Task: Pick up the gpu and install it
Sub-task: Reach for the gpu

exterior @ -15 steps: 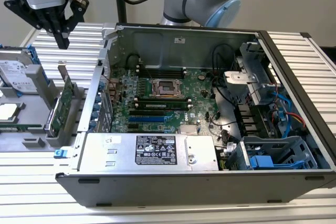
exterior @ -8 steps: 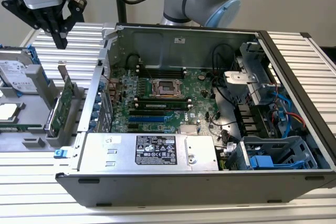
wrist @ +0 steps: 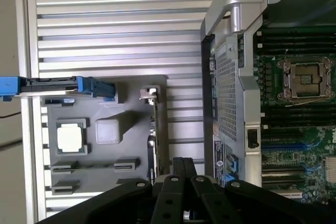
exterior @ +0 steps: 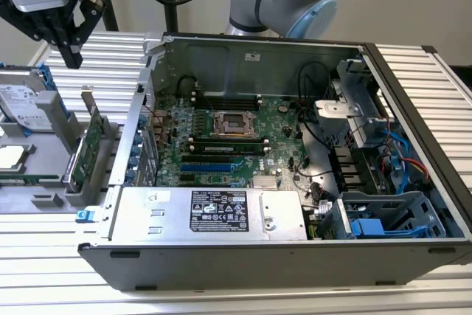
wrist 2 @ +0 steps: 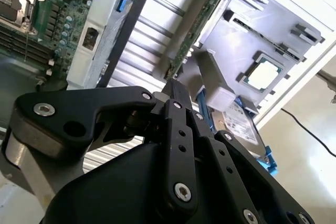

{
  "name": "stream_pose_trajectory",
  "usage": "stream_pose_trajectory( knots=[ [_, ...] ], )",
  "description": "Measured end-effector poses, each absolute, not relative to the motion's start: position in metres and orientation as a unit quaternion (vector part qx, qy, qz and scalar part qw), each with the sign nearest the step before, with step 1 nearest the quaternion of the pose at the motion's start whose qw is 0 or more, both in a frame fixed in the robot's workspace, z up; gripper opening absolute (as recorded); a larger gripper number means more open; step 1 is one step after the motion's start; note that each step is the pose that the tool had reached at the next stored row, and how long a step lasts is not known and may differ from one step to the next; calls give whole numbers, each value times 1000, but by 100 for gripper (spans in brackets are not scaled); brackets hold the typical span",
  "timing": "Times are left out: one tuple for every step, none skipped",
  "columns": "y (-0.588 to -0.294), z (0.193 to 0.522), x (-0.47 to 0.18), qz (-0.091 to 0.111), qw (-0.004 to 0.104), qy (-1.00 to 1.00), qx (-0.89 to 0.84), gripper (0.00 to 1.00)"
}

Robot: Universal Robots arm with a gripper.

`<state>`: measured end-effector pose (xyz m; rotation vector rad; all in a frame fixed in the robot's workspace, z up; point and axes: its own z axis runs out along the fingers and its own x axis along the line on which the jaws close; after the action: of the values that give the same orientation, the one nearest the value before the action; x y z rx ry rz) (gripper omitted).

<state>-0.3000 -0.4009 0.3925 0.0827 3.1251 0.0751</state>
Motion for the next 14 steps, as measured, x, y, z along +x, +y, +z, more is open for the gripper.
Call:
stream_pose_trajectory(
  knots=[
    [-401, 392, -302, 24, 7, 999, 26, 0],
    [-401, 393, -305, 24, 7, 999, 26, 0],
    [-401, 393, -306, 24, 7, 999, 26, 0],
    [-401, 393, -308, 24, 7, 999, 26, 0],
    [-402, 392, -310, 24, 7, 999, 26, 0],
    [-402, 392, -312, 24, 7, 999, 26, 0],
    [-403, 392, -314, 24, 7, 999, 26, 0],
    [-403, 392, -316, 24, 7, 999, 26, 0],
    [-403, 392, -318, 24, 7, 999, 26, 0],
    [-404, 392, -320, 24, 7, 999, 26, 0],
    [-404, 392, -321, 24, 6, 999, 26, 0],
    [-404, 392, -323, 24, 6, 999, 26, 0],
    [-404, 392, -324, 24, 6, 999, 26, 0],
    [-405, 392, -326, 24, 6, 999, 26, 0]
  ],
)
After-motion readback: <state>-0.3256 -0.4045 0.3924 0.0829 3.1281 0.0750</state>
